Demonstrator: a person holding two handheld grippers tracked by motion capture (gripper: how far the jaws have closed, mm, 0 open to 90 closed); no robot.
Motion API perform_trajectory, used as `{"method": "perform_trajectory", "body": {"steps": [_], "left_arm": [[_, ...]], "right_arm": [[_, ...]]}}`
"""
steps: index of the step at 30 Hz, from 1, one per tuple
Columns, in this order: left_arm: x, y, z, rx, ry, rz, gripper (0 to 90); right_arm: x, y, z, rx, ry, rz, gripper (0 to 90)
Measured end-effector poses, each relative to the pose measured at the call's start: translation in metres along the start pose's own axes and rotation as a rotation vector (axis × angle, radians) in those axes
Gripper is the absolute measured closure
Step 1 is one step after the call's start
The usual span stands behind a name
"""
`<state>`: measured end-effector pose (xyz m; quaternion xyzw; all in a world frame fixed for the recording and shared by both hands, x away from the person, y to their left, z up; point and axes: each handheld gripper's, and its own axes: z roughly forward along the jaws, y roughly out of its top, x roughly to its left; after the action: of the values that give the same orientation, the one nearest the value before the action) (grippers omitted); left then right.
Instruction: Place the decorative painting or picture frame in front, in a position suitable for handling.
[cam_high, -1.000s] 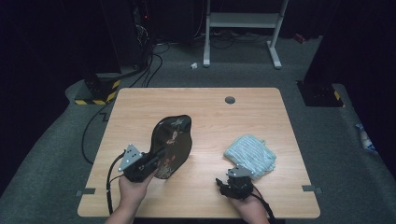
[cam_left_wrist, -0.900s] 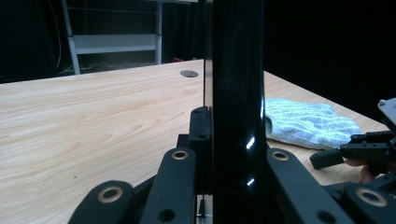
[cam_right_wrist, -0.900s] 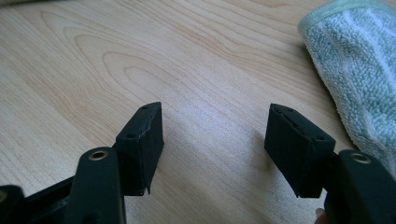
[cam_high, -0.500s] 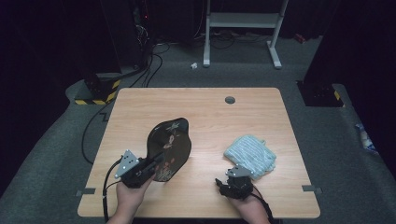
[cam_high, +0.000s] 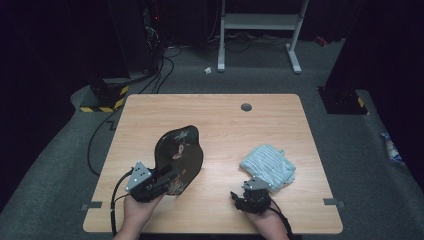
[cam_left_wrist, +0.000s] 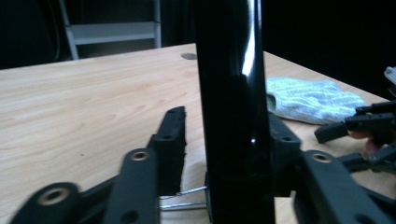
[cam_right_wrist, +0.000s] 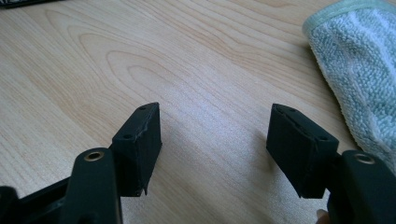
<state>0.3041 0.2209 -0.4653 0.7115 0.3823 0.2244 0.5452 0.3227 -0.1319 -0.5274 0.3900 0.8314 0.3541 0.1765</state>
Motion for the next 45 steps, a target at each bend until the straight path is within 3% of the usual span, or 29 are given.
{"method": "perform_trajectory", "body": {"steps": [2, 5, 11, 16, 22, 26, 31, 34, 36, 41, 45], "left_arm": [[0.0, -0.003, 0.0, 0.024, -0.006, 0.018, 49.8], [-0.002, -0.012, -0.003, 0.043, 0.033, 0.048, 39.5], [0.006, -0.026, -0.007, 0.08, 0.018, 0.027, 35.9], [0.01, -0.041, -0.011, 0.125, -0.046, 0.009, 35.4], [0.013, -0.053, -0.019, 0.186, -0.035, 0.051, 34.9], [0.021, -0.061, -0.018, 0.232, -0.044, 0.034, 33.6], [0.022, -0.067, -0.015, 0.278, -0.046, 0.086, 33.8], [0.022, -0.069, -0.012, 0.333, -0.016, 0.096, 36.9], [0.024, -0.069, -0.013, 0.326, -0.012, 0.079, 37.4], [0.029, -0.07, -0.014, 0.368, 0.035, 0.068, 38.0], [0.037, -0.071, -0.015, 0.386, 0.078, 0.034, 39.6]], "right_arm": [[0.0, 0.0, 0.0, 0.0, 0.0, 0.0, 35.0], [0.0, 0.0, 0.0, 0.0, 0.003, 0.001, 35.1], [0.0, 0.0, 0.0, -0.001, 0.005, 0.0, 35.1], [0.0, 0.0, 0.0, -0.001, 0.006, 0.0, 35.1], [0.0, 0.0, 0.0, -0.001, 0.009, 0.006, 34.9], [-0.001, 0.0, 0.0, -0.002, 0.011, 0.007, 34.8], [-0.002, 0.0, -0.001, -0.004, 0.02, 0.012, 34.9], [-0.003, 0.0, -0.001, -0.004, 0.024, 0.022, 35.2], [-0.004, 0.0, -0.001, -0.006, 0.03, 0.03, 35.7], [-0.006, -0.001, -0.002, -0.011, 0.043, 0.046, 36.2], [-0.007, 0.0, -0.003, -0.012, 0.049, 0.056, 37.5]]}}
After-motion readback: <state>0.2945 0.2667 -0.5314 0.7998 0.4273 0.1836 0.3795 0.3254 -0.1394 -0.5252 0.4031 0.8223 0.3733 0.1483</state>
